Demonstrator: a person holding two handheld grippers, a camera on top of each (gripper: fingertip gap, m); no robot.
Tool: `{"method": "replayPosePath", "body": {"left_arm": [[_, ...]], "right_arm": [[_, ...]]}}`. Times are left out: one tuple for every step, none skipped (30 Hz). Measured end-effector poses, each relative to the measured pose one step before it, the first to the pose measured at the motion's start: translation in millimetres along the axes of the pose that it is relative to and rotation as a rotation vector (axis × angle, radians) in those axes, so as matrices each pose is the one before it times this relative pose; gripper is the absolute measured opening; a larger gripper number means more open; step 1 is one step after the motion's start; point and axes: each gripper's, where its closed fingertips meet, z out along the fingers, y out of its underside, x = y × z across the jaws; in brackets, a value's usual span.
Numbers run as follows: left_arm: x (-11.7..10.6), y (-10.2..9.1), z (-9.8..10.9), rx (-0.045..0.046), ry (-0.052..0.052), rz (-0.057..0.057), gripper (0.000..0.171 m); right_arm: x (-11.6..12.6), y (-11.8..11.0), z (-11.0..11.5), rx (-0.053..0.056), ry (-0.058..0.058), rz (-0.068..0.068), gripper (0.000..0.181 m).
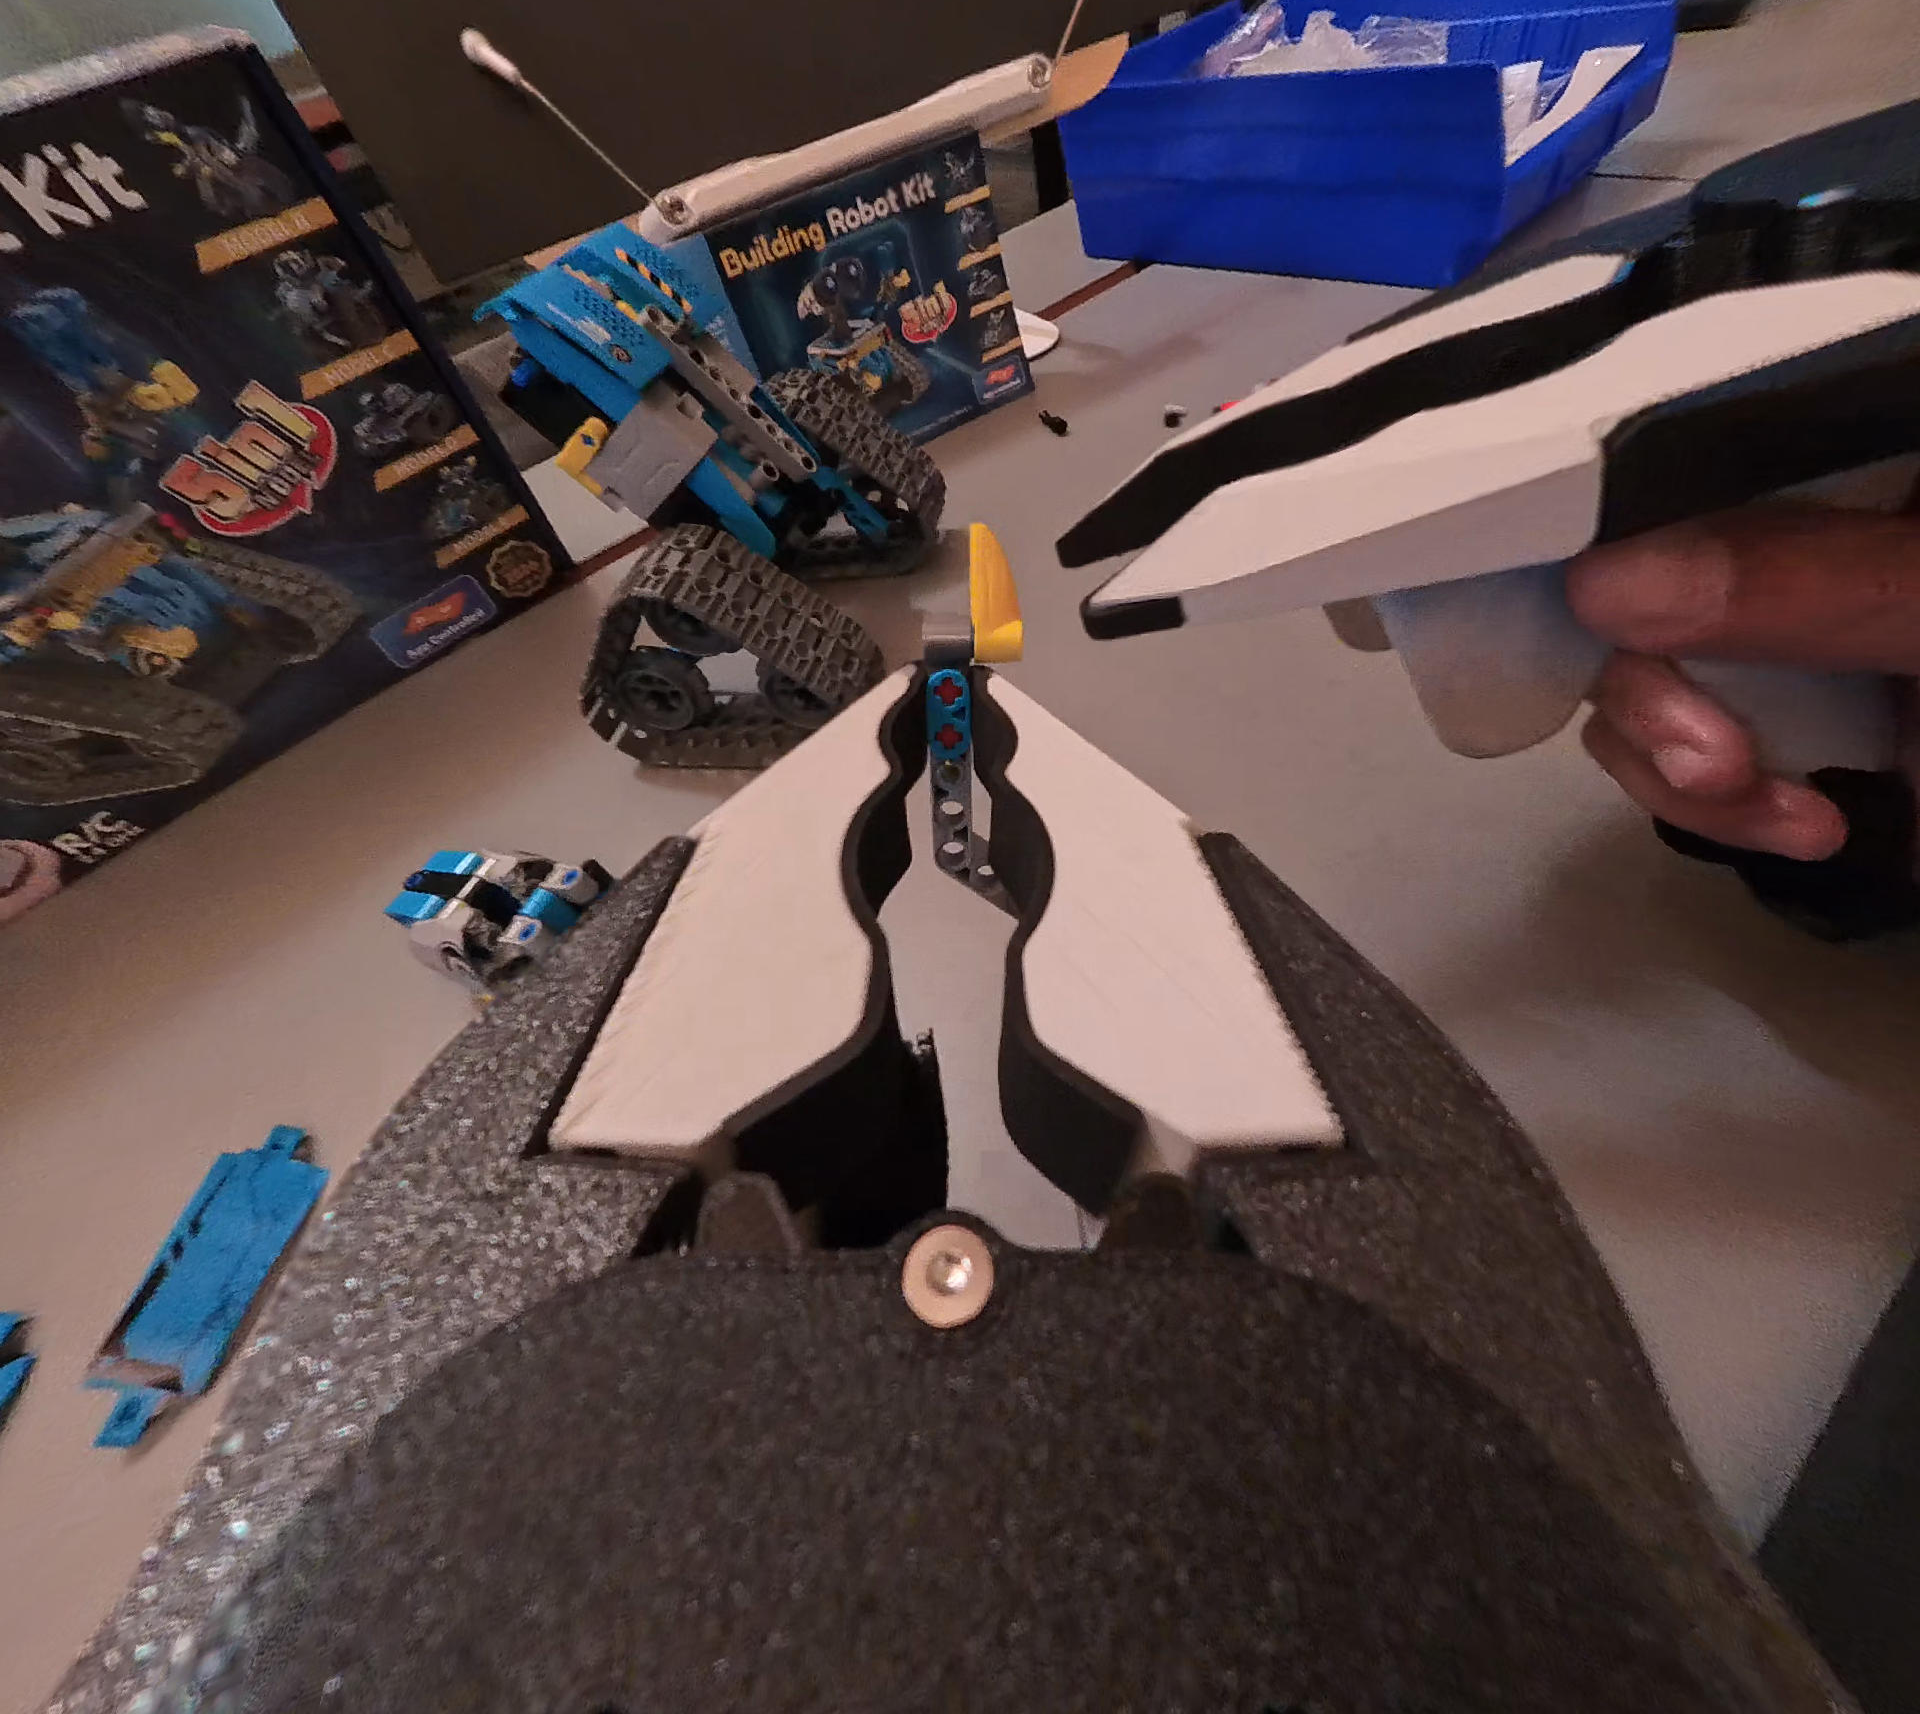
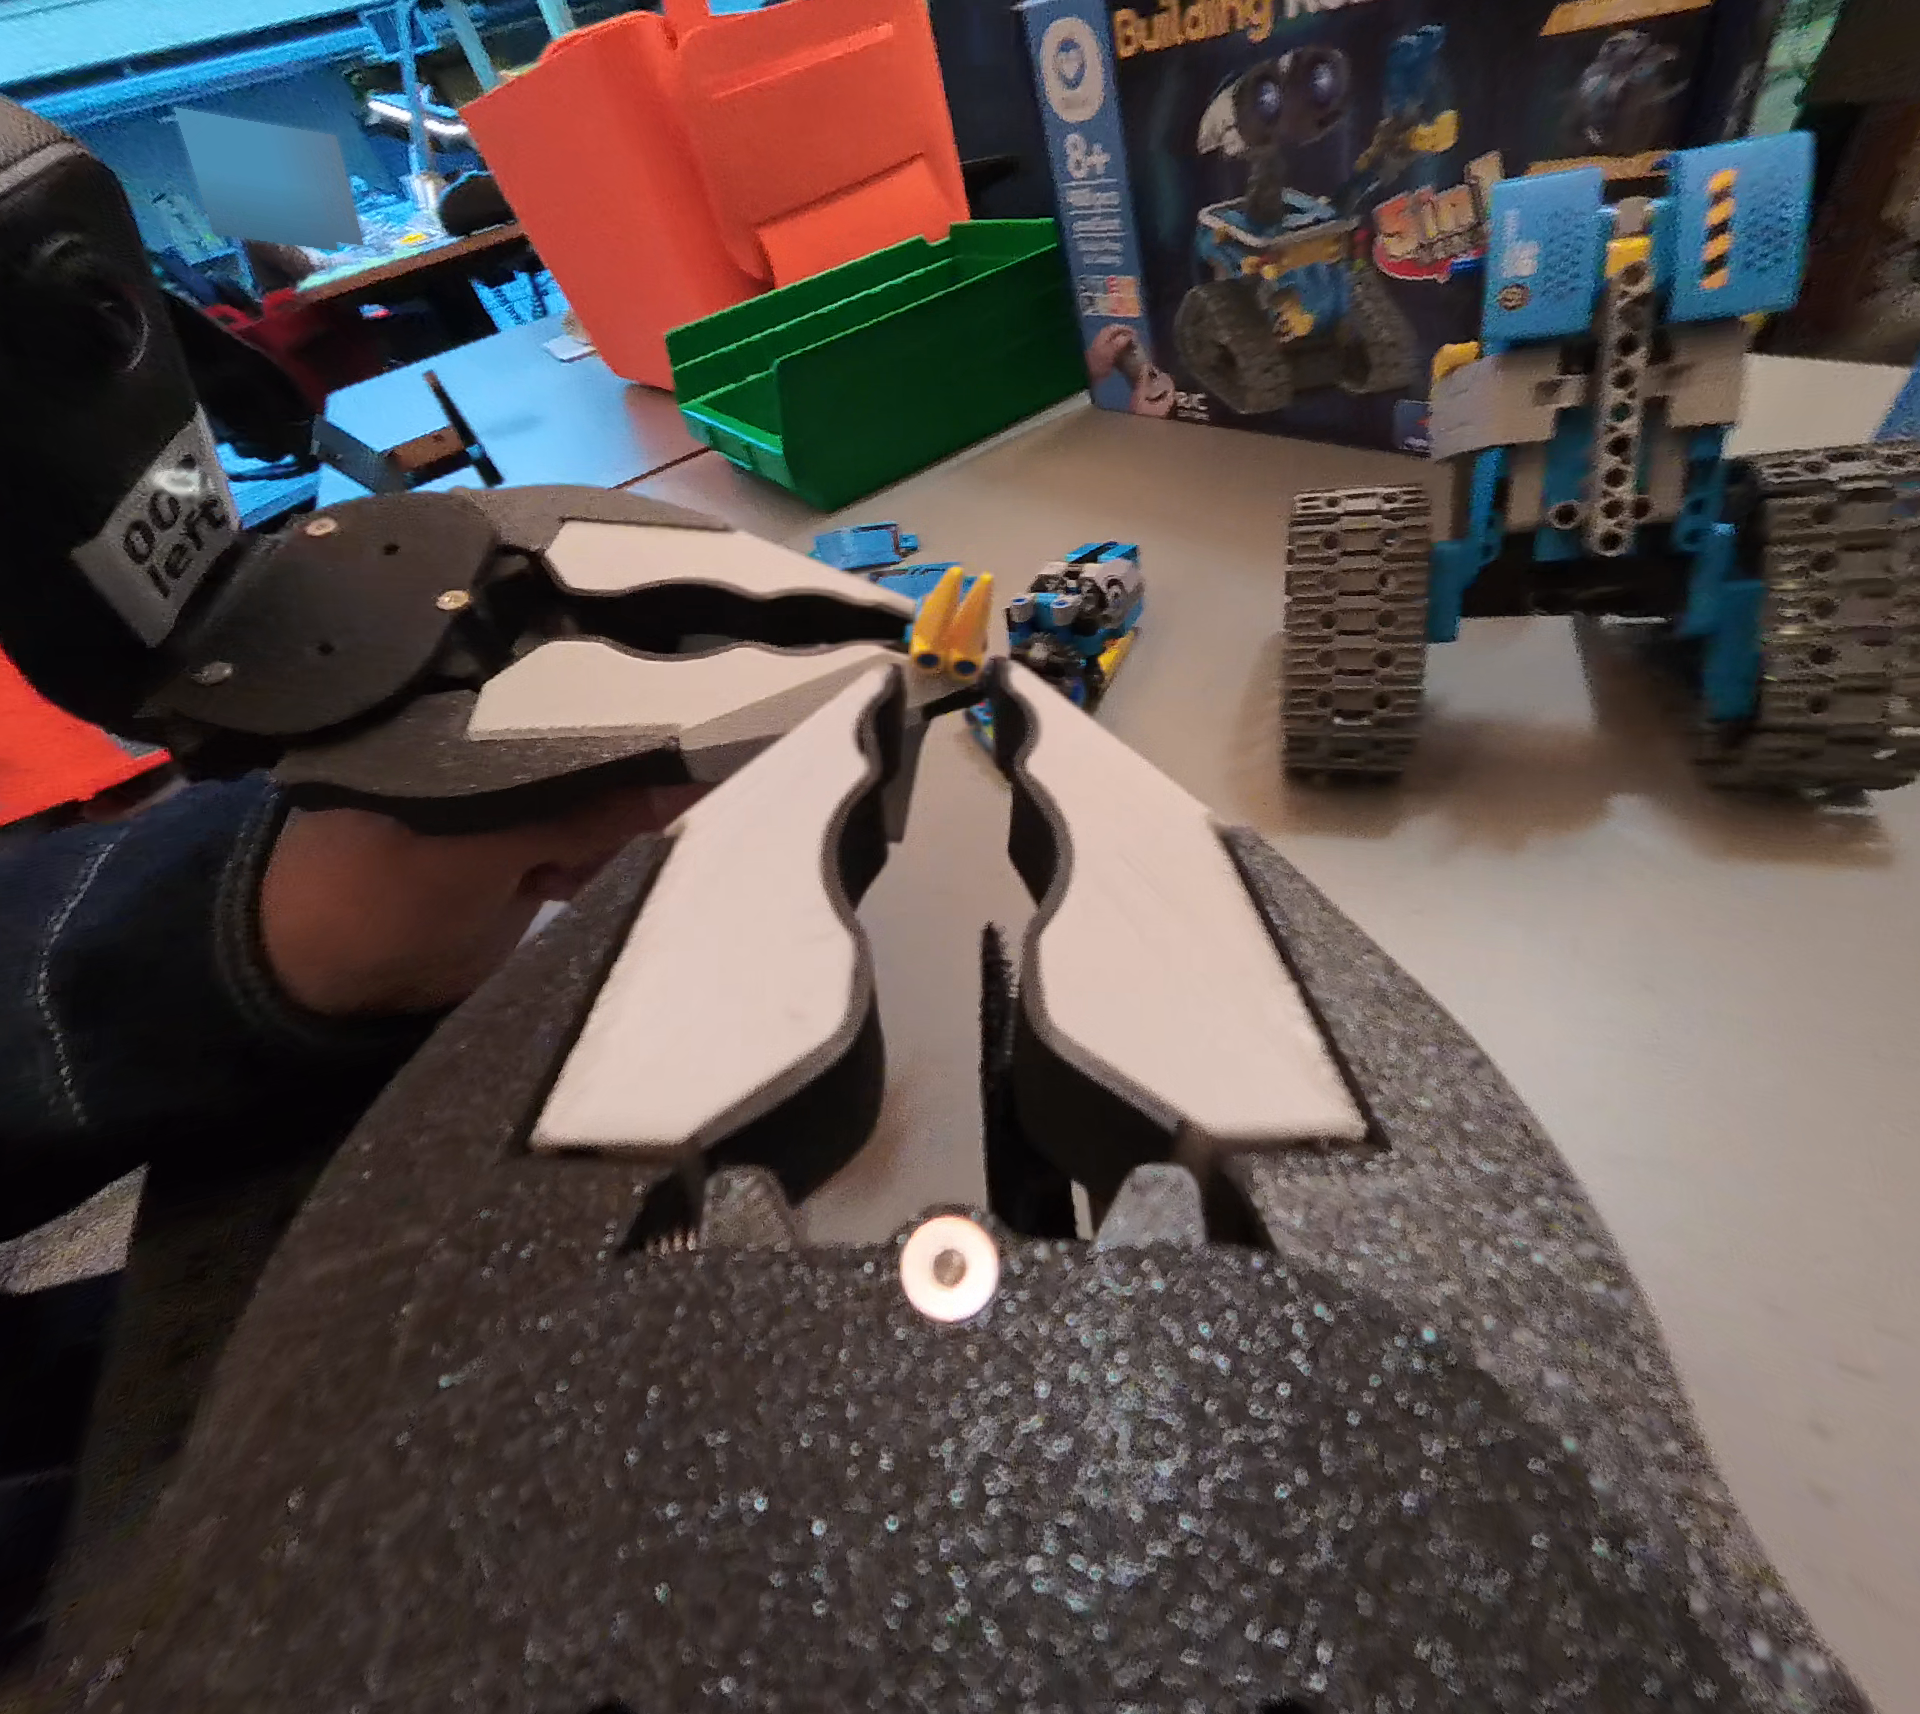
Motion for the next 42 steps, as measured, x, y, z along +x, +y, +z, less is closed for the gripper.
{"method": "replayPosePath", "body": {"left_arm": [[0.01,-0.37,-0.35,-0.00132,-0.0112,0.0151,0.006],[1.34,0.58,0.24,-0.00484,0.0000,0.0088,0.006],[2.31,-0.02,0.37,-0.00117,0.0084,0.0057,0.006],[1.19,-0.53,-0.17,0.00163,0.0033,0.0044,0.006],[0.10,-0.66,-0.61,0.00259,-0.0022,0.0042,0.006],[0.64,-0.53,-0.34,0.00188,0.0003,0.0065,0.006],[0.77,-0.26,-0.21,0.00051,-0.0001,0.0071,0.006],[0.68,-0.03,0.03,-0.00178,-0.0026,0.0077,0.006],[0.42,0.05,0.17,-0.00159,-0.0028,0.0087,0.006],[0.08,-0.54,-0.13,0.00293,-0.0004,0.0032,0.006],[0.30,-0.12,0.00,-0.00064,0.0020,-0.0012,0.006],[0.61,0.98,0.38,-0.00666,0.0001,0.0043,0.006],[-0.29,1.07,0.34,-0.00818,-0.0071,0.0068,0.006],[-0.73,1.60,0.31,-0.01061,-0.0070,0.0025,0.006],[0.08,1.91,0.75,-0.01033,0.0014,-0.0037,0.006],[-0.11,1.26,0.52,-0.00517,0.0037,-0.0070,0.006],[-0.23,-0.14,-0.09,0.00239,0.0048,-0.0076,0.006],[0.61,-1.71,-0.64,0.01008,0.0057,-0.0059,0.006],[0.35,-1.06,-0.27,0.00302,-0.0026,0.0062,0.006],[-0.43,0.40,0.17,-0.00431,-0.0097,0.0147,0.006],[-0.51,0.65,0.22,-0.00343,-0.0042,0.0047,0.006],[-0.15,0.53,0.37,-0.00183,0.0055,-0.0103,0.006],[0.34,0.64,0.28,-0.00094,0.0099,-0.0138,0.006],[0.35,0.22,0.05,-0.00009,0.0054,-0.0051,0.006],[-0.43,-0.24,-0.18,-0.00014,-0.0065,0.0082,0.006],[0.24,-0.50,-0.44,0.00098,-0.0072,0.0160,0.006],[1.16,-1.45,-0.64,0.00451,-0.0022,0.0135,0.006],[1.12,-1.61,-0.75,0.00470,-0.0062,0.0157,0.005],[0.71,-0.71,-0.25,0.00031,-0.0094,0.0220,0.006],[0.58,-0.48,-0.27,0.00061,-0.0054,0.0150,0.006],[0.27,-0.97,-0.59,0.00563,-0.0007,0.0031,0.005],[0.22,-0.88,-0.58,0.00552,0.0033,-0.0031,0.005],[0.27,-1.02,-0.54,0.00618,0.0006,0.0045,0.005],[0.42,-1.49,-0.62,0.00741,-0.0052,0.0214,0.005],[1.00,-0.78,0.03,0.00397,-0.0015,0.0214,0.006],[1.30,-0.18,0.47,0.00291,0.0084,0.0030,0.006],[0.72,0.02,0.28,0.00291,0.0103,-0.0041,0.006],[-0.79,0.54,0.02,-0.00089,0.0001,0.0047,0.006],[-1.73,2.36,0.41,-0.01141,-0.0079,0.0135,0.006],[-0.64,3.57,1.14,-0.02002,-0.0022,0.0051,0.005],[0.53,2.46,1.30,-0.01347,0.0118,-0.0252,0.005],[-0.17,0.79,1.06,0.00109,0.0210,-0.0606,0.005]], "right_arm": [[-3.90,0.70,0.94,-0.0010,-0.0177,0.0135,0.010],[-4.04,-1.45,0.55,0.0143,-0.0219,0.0242,0.011],[-2.67,-2.05,0.52,0.0143,-0.0109,0.0094,0.012],[1.46,-1.47,0.12,0.0038,0.0215,-0.0160,0.016],[1.73,-1.98,-0.11,0.0039,0.0274,-0.0376,0.018],[0.79,-0.58,-0.18,-0.0032,0.0215,-0.0440,0.018],[2.06,1.64,0.28,-0.0140,0.0271,-0.0391,0.018],[0.31,2.26,0.98,-0.0142,0.0132,-0.0331,0.018],[0.16,0.15,0.17,-0.0016,0.0122,-0.0265,0.018],[0.20,-0.60,-0.39,0.0016,0.0099,-0.0267,0.017],[0.79,0.19,-0.30,-0.0061,0.0118,-0.0235,0.016],[1.31,1.43,-0.21,-0.0134,0.0184,-0.0275,0.013],[0.27,0.75,-0.03,-0.0077,0.0147,-0.0315,0.012],[-2.29,0.32,0.33,-0.0051,0.0002,-0.0323,0.011],[-2.02,1.23,0.74,-0.0130,0.0085,-0.0410,0.012],[-1.29,1.77,1.36,-0.0136,0.0163,-0.0474,0.013],[0.98,-0.55,-0.32,0.0025,0.0247,-0.0426,0.010],[3.47,-1.62,-1.57,0.0114,0.0290,-0.0126,0.002],[-1.97,-1.16,-0.38,0.0112,-0.0185,0.0179,0.004],[-3.72,0.23,0.67,0.0017,-0.0383,0.0368,0.011],[-0.76,0.43,0.52,0.0023,-0.0233,0.0403,0.012],[-2.30,-0.44,0.34,0.0058,-0.0361,0.0434,0.015],[-2.65,-0.52,0.10,0.0053,-0.0391,0.0353,0.015],[0.59,0.06,0.00,0.0028,-0.0108,0.0267,0.014],[-0.78,-0.56,0.09,0.0080,-0.0171,0.0237,0.015],[0.15,0.05,-0.15,0.0030,-0.0137,0.0232,0.015],[2.49,1.14,-0.25,-0.0045,0.0067,0.0096,0.014],[2.03,-1.22,-0.83,0.0097,0.0134,-0.0041,0.009],[2.13,0.02,-0.79,0.0026,0.0192,-0.0145,0.005],[0.44,0.01,-0.50,0.0007,0.0121,-0.0227,0.004],[-0.49,-1.14,-0.70,0.0069,0.0085,-0.0240,0.004],[-0.61,-0.47,-0.28,0.0009,0.0036,-0.0212,0.003],[-0.50,-1.33,-0.35,0.0051,0.0030,-0.0155,0.004],[-0.16,-1.64,-0.75,0.0066,0.0057,-0.0192,0.004],[0.30,-0.17,-0.66,-0.0013,0.0074,-0.0222,0.004],[0.38,0.30,-0.18,0.0014,0.0077,-0.0211,0.004],[0.06,-0.07,0.10,0.0111,0.0075,-0.0192,0.005],[-0.31,0.35,0.73,0.0077,0.0036,-0.0146,0.005],[-1.14,2.84,1.17,-0.0226,-0.0085,-0.0111,0.004],[-0.61,5.07,0.75,-0.0490,-0.0152,0.0036,0.003],[0.37,3.65,-0.33,-0.0266,-0.0056,0.0224,0.002],[0.92,1.72,-1.26,-0.0020,0.0029,0.0209,0.001]]}}
